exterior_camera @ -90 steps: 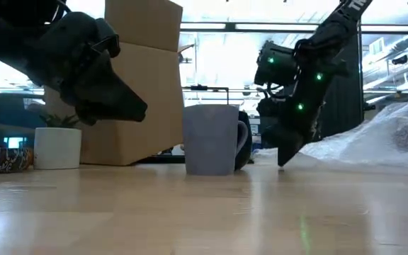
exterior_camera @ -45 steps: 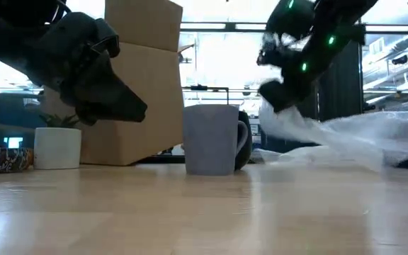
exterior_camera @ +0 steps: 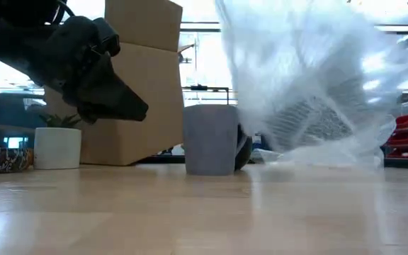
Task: Wrap mug
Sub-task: Prepare the bubble wrap
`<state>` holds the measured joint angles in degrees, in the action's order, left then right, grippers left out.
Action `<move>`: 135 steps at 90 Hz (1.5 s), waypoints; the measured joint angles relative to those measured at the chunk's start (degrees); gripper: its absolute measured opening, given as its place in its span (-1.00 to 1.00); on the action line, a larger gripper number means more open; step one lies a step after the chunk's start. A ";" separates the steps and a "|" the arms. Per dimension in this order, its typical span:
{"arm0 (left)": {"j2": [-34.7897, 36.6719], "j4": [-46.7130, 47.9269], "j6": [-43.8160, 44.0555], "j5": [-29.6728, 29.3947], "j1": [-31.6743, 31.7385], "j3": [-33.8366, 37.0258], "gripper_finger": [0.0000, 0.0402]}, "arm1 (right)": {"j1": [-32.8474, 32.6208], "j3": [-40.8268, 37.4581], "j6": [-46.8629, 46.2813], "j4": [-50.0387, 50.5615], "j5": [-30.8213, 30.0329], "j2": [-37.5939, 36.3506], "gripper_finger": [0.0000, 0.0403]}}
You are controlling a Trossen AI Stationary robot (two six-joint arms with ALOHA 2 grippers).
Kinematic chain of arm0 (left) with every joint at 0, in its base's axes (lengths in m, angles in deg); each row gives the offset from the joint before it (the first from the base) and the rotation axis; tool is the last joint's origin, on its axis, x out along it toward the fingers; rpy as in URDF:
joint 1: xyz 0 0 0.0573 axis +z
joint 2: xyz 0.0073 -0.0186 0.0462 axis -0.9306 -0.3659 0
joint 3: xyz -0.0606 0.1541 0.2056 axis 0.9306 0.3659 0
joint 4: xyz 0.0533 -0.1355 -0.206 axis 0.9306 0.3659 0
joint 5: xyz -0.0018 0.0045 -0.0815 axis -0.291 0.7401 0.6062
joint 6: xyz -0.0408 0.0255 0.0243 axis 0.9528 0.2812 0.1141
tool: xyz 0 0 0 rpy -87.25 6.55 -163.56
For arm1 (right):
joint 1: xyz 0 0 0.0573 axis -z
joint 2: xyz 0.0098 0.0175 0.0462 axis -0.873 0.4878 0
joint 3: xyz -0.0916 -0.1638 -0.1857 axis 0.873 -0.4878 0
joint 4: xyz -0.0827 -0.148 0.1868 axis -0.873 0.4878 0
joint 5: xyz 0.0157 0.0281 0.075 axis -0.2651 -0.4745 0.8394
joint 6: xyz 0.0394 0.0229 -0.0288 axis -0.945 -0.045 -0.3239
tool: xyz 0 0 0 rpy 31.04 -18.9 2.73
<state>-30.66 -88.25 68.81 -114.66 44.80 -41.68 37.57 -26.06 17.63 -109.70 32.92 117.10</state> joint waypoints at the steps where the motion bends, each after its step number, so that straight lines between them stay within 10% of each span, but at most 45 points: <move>1: 0.00 -0.07 -0.14 0.00 0.08 0.00 -0.27 | -0.04 0.00 0.00 0.06 1.28 0.04 -1.00; 84: 0.20 4.57 -5.36 -2.50 0.49 -0.48 -0.26 | 5.65 0.02 -20.08 -11.64 48.93 12.03 -1.00; 103: 0.20 -3.43 -7.34 -1.48 0.03 -0.46 -0.26 | 4.14 0.02 -17.87 -9.77 50.49 10.67 -1.00; 135: 0.20 -11.61 -8.75 21.52 -0.38 -0.50 -0.26 | 5.23 0.00 -16.60 -9.63 44.99 10.37 -1.00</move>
<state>-30.46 -99.86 60.06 -93.14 44.42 -42.18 42.80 -26.06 1.03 -119.33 77.92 127.47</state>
